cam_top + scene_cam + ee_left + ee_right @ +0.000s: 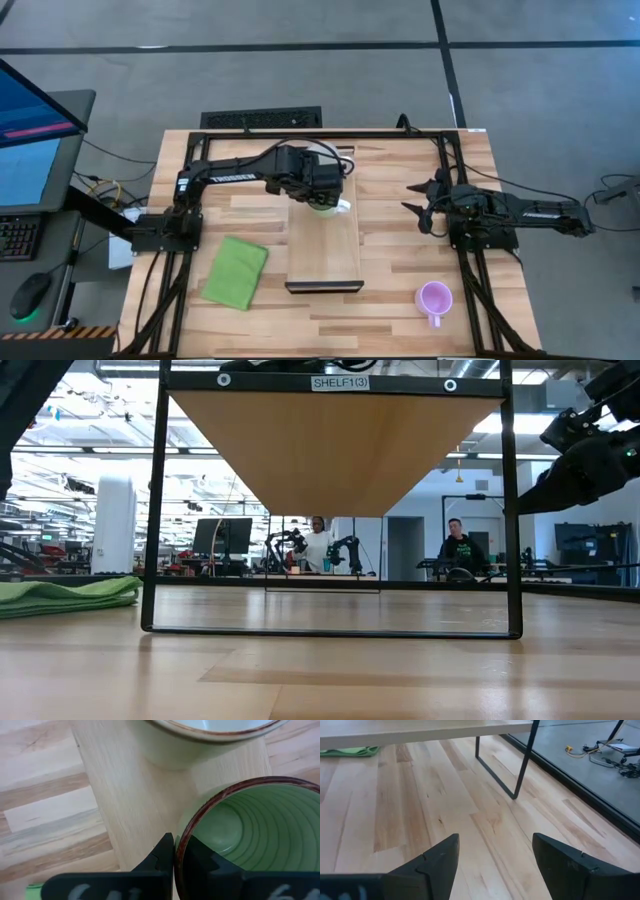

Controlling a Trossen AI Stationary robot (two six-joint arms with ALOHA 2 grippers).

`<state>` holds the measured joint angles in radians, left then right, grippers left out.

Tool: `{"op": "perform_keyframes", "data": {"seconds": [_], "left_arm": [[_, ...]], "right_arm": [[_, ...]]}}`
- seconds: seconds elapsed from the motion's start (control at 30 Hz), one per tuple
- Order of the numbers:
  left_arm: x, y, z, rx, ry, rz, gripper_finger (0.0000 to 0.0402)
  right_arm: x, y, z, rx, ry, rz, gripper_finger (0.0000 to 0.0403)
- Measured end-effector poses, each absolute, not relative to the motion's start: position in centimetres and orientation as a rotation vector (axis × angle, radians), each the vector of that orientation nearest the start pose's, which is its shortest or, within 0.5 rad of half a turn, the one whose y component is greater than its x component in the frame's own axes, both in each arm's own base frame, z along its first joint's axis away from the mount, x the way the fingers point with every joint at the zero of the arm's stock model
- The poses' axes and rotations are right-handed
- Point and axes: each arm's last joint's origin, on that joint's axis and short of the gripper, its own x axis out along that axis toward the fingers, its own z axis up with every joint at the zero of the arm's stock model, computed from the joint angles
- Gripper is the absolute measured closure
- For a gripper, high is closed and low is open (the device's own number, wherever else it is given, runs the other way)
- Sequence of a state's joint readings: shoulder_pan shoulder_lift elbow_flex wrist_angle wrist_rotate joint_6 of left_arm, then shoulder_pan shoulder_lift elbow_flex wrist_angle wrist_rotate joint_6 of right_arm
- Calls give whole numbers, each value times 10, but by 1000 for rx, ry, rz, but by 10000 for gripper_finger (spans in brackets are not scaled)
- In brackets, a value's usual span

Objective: Stack small to large cups/mugs on shelf
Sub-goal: Put the green mug on the shelf

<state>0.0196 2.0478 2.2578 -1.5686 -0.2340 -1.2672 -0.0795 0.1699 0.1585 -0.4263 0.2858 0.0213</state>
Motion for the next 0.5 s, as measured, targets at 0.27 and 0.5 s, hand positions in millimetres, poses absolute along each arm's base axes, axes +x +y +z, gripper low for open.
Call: {"op": "perform_keyframes", "data": {"seconds": [0.27, 0.5], "left_arm": [[389, 14, 355, -914, 1005, 1013, 366], [389, 14, 355, -929, 1021, 1001, 387]], "right_arm": [[91, -15, 165, -26, 434, -363, 127], [91, -15, 165, -26, 434, -363, 127]]}}
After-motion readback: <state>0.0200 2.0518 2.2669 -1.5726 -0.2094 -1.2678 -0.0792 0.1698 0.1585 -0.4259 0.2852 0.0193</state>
